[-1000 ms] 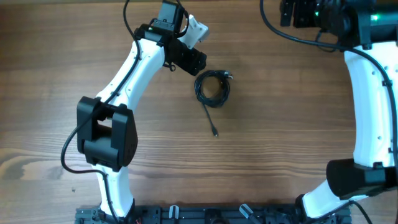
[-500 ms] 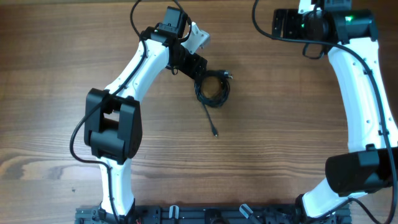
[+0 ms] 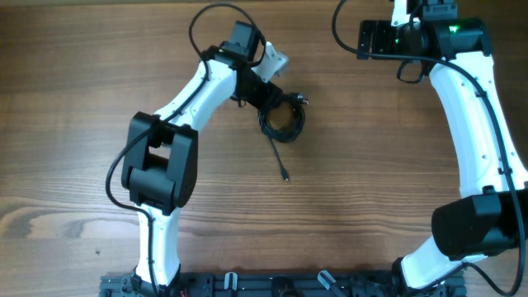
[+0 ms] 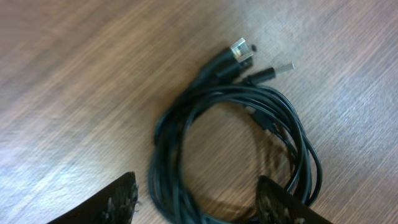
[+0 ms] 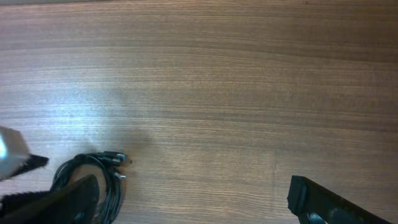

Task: Untangle cables
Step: 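Move the left gripper over the black cable bundle and lower, then close the left gripper on a strand of the cable bundle, then bring the right gripper to the bundle beside the left gripper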

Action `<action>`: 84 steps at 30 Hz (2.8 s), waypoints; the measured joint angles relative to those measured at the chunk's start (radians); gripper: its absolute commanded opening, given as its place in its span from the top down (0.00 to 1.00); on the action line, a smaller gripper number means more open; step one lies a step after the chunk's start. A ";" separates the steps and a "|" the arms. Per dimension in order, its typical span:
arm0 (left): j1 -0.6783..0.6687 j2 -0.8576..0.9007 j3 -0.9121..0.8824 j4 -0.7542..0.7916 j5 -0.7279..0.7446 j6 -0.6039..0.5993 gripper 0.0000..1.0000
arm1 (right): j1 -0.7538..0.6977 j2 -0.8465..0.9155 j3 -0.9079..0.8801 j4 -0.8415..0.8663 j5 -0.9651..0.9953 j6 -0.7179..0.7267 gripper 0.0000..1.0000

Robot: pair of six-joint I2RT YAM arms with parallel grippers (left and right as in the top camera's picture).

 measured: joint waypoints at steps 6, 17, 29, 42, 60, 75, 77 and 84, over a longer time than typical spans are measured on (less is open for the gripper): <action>-0.029 0.000 -0.062 0.055 -0.014 -0.002 0.40 | 0.000 0.000 0.000 -0.001 0.000 0.007 0.01; -0.034 0.000 -0.078 0.071 -0.140 -0.008 0.39 | 0.000 0.000 0.000 -0.013 0.000 0.007 0.00; -0.033 0.000 -0.078 0.081 -0.172 -0.013 0.59 | 0.000 0.000 0.000 -0.020 0.000 0.007 0.00; -0.033 0.000 -0.078 0.084 -0.186 -0.015 0.94 | 0.000 0.000 0.000 -0.024 -0.014 0.008 0.01; -0.033 0.000 -0.080 0.082 -0.186 -0.070 0.96 | 0.000 0.000 0.000 -0.035 -0.011 0.011 0.00; -0.033 -0.164 -0.085 0.058 -0.194 -0.099 0.96 | 0.000 0.000 0.000 -0.116 0.001 0.084 0.00; -0.034 -0.185 -0.085 0.055 -0.198 -0.099 0.96 | 0.000 0.000 0.000 -0.136 0.001 0.089 0.00; -0.033 -0.199 -0.085 0.037 -0.230 -0.103 0.96 | 0.000 0.000 -0.072 -0.121 -0.027 0.093 0.00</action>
